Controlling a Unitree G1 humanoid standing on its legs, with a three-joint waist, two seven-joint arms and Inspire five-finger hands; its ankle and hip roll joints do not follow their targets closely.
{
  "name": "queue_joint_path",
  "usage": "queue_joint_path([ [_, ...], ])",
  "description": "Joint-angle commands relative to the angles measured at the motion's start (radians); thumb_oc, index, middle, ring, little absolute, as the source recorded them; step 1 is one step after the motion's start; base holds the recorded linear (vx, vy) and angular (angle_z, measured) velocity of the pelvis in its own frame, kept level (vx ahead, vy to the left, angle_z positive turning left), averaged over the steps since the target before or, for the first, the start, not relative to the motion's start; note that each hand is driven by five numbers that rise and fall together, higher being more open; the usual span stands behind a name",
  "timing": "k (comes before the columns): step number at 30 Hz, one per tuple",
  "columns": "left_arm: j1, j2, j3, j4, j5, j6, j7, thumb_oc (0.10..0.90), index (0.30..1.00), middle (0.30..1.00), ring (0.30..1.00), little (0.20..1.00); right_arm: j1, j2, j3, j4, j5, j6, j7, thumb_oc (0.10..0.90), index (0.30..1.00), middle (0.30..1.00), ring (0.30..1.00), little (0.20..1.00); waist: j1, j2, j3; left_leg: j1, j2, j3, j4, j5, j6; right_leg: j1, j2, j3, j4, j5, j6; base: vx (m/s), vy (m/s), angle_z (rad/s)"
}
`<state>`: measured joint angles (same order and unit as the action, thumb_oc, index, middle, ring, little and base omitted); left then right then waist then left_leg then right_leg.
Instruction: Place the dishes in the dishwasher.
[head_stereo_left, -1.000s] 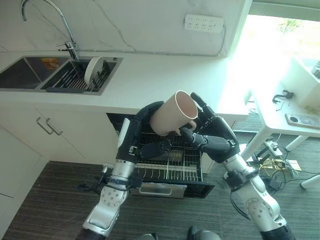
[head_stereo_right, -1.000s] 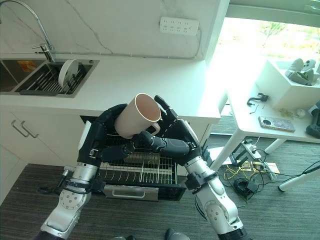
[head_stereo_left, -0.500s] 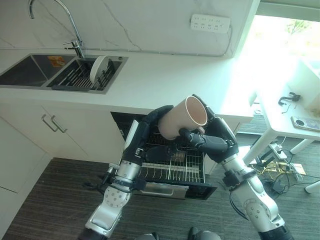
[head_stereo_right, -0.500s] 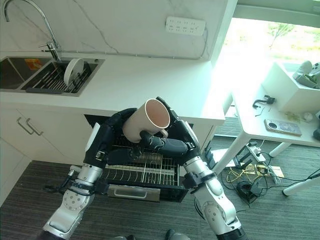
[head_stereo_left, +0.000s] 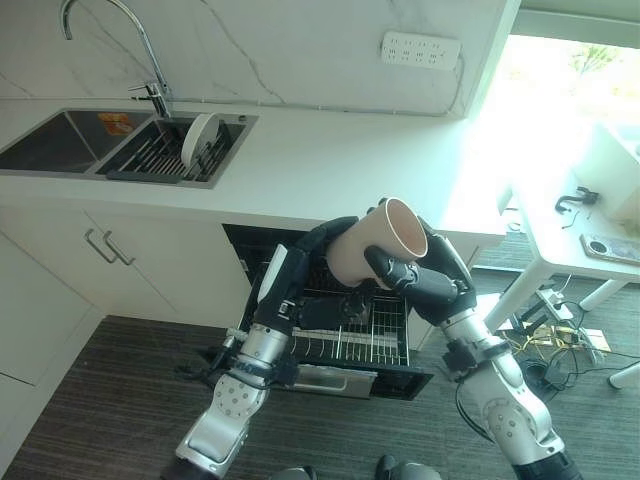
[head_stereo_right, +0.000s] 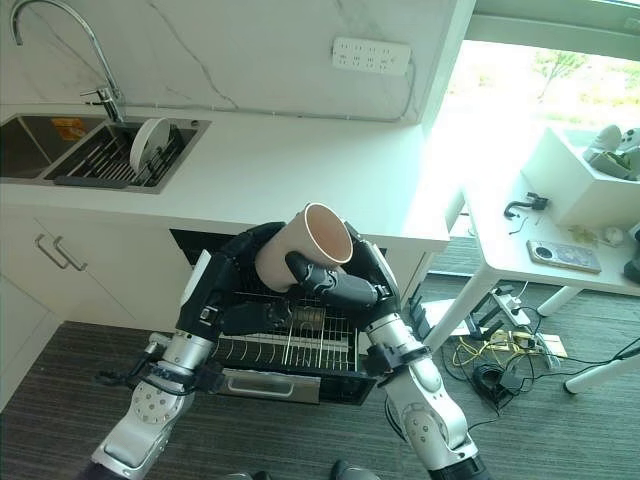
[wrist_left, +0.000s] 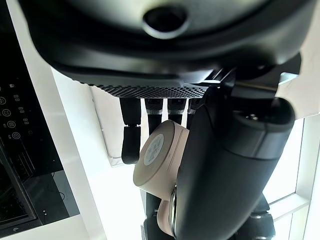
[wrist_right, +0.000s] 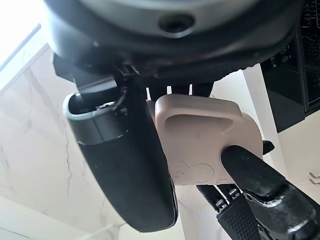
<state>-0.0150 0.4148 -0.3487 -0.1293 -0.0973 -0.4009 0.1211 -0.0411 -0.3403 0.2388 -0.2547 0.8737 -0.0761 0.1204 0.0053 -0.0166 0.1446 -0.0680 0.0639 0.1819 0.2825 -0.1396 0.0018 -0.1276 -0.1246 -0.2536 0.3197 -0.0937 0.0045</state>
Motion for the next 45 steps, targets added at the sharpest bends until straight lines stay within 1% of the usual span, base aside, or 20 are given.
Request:
queue_joint_path([
  [1,-0.111,0.02,-0.009,-0.088,-0.003,-0.117,0.006,0.4,0.3,0.3,0.3,0.3,-0.096,0.041,-0.032,-0.077,-0.031,-0.166,0.039,0.4,0.3,0.3,0.3,0.3,0.004,-0.01,-0.048,0.059,0.043,0.002,0.017,-0.136,-0.026,0.093,-0.032,-0.002,-0.02,-0.105,0.103,-0.04,0.004,0.0],
  [3,-0.113,0.019,-0.007,-0.092,-0.006,-0.111,0.005,0.4,0.3,0.3,0.3,0.3,-0.099,0.039,-0.035,-0.077,-0.044,-0.148,0.039,0.4,0.3,0.3,0.3,0.3,0.004,-0.008,-0.049,0.057,0.041,0.001,0.017,-0.136,-0.026,0.093,-0.031,0.0,-0.02,-0.105,0.103,-0.03,0.001,0.0],
  [8,-0.094,0.01,0.002,-0.086,-0.042,-0.094,-0.005,0.4,0.3,0.3,0.3,0.3,-0.092,0.04,-0.036,-0.067,-0.074,-0.177,0.019,0.4,0.3,0.3,0.3,0.3,0.008,-0.005,-0.052,0.051,0.032,-0.013,0.017,-0.136,-0.025,0.09,-0.027,0.009,-0.02,-0.106,0.101,-0.01,0.0,0.02],
  [9,-0.087,0.009,0.006,-0.084,-0.052,-0.091,0.002,0.618,0.627,0.627,0.627,0.627,-0.09,0.037,-0.04,-0.067,-0.086,-0.184,0.008,0.4,0.3,0.3,0.3,0.3,0.008,-0.005,-0.053,0.05,0.032,-0.014,0.017,-0.136,-0.025,0.089,-0.027,0.01,-0.02,-0.106,0.101,0.0,0.003,0.04],
  [10,-0.078,0.005,0.015,-0.082,-0.054,-0.087,0.009,0.8,0.9,0.9,0.9,0.9,-0.087,0.038,-0.046,-0.065,-0.094,-0.185,0.0,0.4,0.3,0.3,0.3,0.3,0.009,-0.004,-0.053,0.049,0.032,-0.013,0.017,-0.135,-0.025,0.089,-0.027,0.01,-0.02,-0.105,0.1,0.0,0.0,0.0],
  [11,-0.061,0.002,0.037,-0.076,-0.066,-0.077,0.033,0.8,0.9,0.9,0.9,0.9,-0.077,0.039,-0.062,-0.062,-0.108,-0.194,-0.014,0.4,0.3,0.3,0.3,0.3,0.008,-0.002,-0.054,0.048,0.031,-0.013,0.017,-0.135,-0.025,0.087,-0.027,0.013,-0.02,-0.103,0.1,0.0,0.0,0.0],
  [14,-0.028,0.01,0.096,-0.064,-0.075,-0.09,0.066,0.8,0.9,0.9,0.9,0.9,-0.054,0.031,-0.103,-0.061,-0.108,-0.2,-0.019,0.4,0.3,0.3,0.3,0.3,0.006,0.0,-0.053,0.045,0.028,-0.016,0.017,-0.135,-0.024,0.085,-0.026,0.017,-0.02,-0.102,0.1,0.0,0.0,0.0],
  [16,0.003,0.016,0.161,-0.058,-0.094,-0.1,0.083,0.8,0.9,0.9,0.9,0.9,-0.03,0.026,-0.143,-0.067,-0.121,-0.209,-0.023,0.4,0.3,0.3,0.3,0.3,0.005,0.001,-0.052,0.041,0.026,-0.018,0.017,-0.134,-0.024,0.082,-0.026,0.018,-0.02,-0.1,0.1,0.0,0.0,0.0],
  [20,0.052,0.011,0.261,-0.046,-0.195,-0.106,0.062,0.8,0.9,0.9,0.9,0.9,0.009,0.02,-0.207,-0.063,-0.144,-0.231,-0.021,0.4,0.3,0.3,0.3,0.3,0.001,0.002,-0.053,0.038,0.027,-0.018,0.017,-0.131,-0.025,0.078,-0.026,0.021,-0.02,-0.098,0.1,0.01,0.008,0.01],
  [25,0.117,0.014,0.39,-0.017,-0.227,-0.128,0.063,0.8,0.9,0.9,0.9,0.9,0.053,0.009,-0.3,-0.061,-0.128,-0.246,-0.01,0.4,0.3,0.3,0.3,0.3,0.0,0.001,-0.052,0.034,0.022,-0.021,0.017,-0.13,-0.024,0.073,-0.026,0.028,-0.02,-0.1,0.101,0.01,0.014,0.01],
  [28,0.13,0.01,0.441,-0.009,-0.245,-0.13,0.064,0.8,0.9,0.9,0.9,0.9,0.062,0.008,-0.329,-0.064,-0.124,-0.241,-0.011,0.4,0.3,0.3,0.3,0.3,-0.001,0.0,-0.051,0.034,0.022,-0.019,0.017,-0.131,-0.025,0.073,-0.029,0.03,-0.02,-0.102,0.103,0.0,0.011,0.0],
  [30,0.127,0.008,0.455,0.003,-0.252,-0.11,0.05,0.8,0.9,0.9,0.9,0.9,0.061,0.01,-0.33,-0.06,-0.129,-0.233,-0.01,0.4,0.3,0.3,0.3,0.3,-0.002,0.0,-0.052,0.033,0.021,-0.019,0.017,-0.132,-0.025,0.072,-0.029,0.032,-0.02,-0.102,0.104,0.0,0.0,0.0],
  [31,0.119,0.013,0.45,0.008,-0.219,-0.101,0.044,0.8,0.9,0.9,0.9,0.9,0.059,0.01,-0.323,-0.058,-0.136,-0.219,-0.01,0.4,0.3,0.3,0.3,0.3,-0.004,0.0,-0.051,0.033,0.022,-0.016,0.017,-0.132,-0.025,0.071,-0.029,0.033,-0.02,-0.102,0.105,0.0,0.0,0.0],
  [33,0.112,0.021,0.438,0.007,-0.183,-0.073,0.01,0.8,0.9,0.9,0.9,0.9,0.06,0.009,-0.314,-0.056,-0.149,-0.202,-0.011,0.4,0.3,0.3,0.3,0.3,-0.007,0.001,-0.051,0.033,0.022,-0.013,0.017,-0.132,-0.025,0.071,-0.03,0.034,-0.02,-0.101,0.107,0.0,0.0,0.0],
  [34,0.105,0.031,0.422,0.008,-0.173,0.003,-0.063,0.8,0.9,0.9,0.9,0.9,0.06,0.006,-0.305,-0.054,-0.16,-0.184,-0.008,0.4,0.3,0.3,0.3,0.3,-0.01,0.003,-0.051,0.034,0.023,-0.011,0.017,-0.131,-0.024,0.071,-0.03,0.035,-0.02,-0.1,0.108,0.0,0.0,0.0],
  [35,0.101,0.036,0.41,0.008,-0.169,0.054,-0.108,0.8,0.9,0.9,0.9,0.9,0.062,0.004,-0.301,-0.054,-0.165,-0.17,-0.004,0.4,0.3,0.3,0.3,0.3,-0.011,0.005,-0.051,0.034,0.024,-0.009,0.017,-0.131,-0.024,0.07,-0.03,0.035,-0.02,-0.1,0.11,0.02,0.033,0.0],
  [37,0.084,0.066,0.359,0.041,-0.187,0.212,-0.196,0.8,0.9,0.9,0.9,0.9,0.06,-0.018,-0.29,-0.037,-0.165,-0.142,0.014,0.4,0.3,0.3,0.3,0.3,-0.021,0.013,-0.049,0.035,0.028,-0.001,0.017,-0.128,-0.023,0.067,-0.031,0.036,-0.02,-0.098,0.114,0.03,0.041,-0.05],
  [38,0.078,0.077,0.335,0.058,-0.17,0.255,-0.234,0.8,0.9,0.9,0.9,0.9,0.057,-0.028,-0.288,-0.031,-0.16,-0.129,0.021,0.4,0.3,0.3,0.3,0.3,-0.026,0.018,-0.046,0.035,0.031,0.004,0.017,-0.127,-0.023,0.065,-0.031,0.039,-0.02,-0.097,0.116,0.03,0.04,-0.13],
  [43,0.039,0.135,0.273,0.097,-0.045,0.3,-0.297,0.8,0.9,0.9,0.9,0.9,0.044,-0.053,-0.274,-0.027,-0.151,-0.102,0.032,0.4,0.3,0.3,0.3,0.3,-0.04,0.028,-0.037,0.038,0.039,0.016,0.017,-0.124,-0.023,0.061,-0.028,0.045,-0.02,-0.097,0.12,0.02,0.027,-0.11],
  [45,0.008,0.169,0.247,0.119,-0.027,0.348,-0.323,0.8,0.9,0.9,0.9,0.9,0.034,-0.064,-0.263,-0.021,-0.146,-0.093,0.041,0.4,0.3,0.3,0.3,0.3,-0.047,0.034,-0.033,0.038,0.043,0.021,0.017,-0.122,-0.025,0.059,-0.027,0.047,-0.02,-0.095,0.123,0.05,0.038,-0.04],
])
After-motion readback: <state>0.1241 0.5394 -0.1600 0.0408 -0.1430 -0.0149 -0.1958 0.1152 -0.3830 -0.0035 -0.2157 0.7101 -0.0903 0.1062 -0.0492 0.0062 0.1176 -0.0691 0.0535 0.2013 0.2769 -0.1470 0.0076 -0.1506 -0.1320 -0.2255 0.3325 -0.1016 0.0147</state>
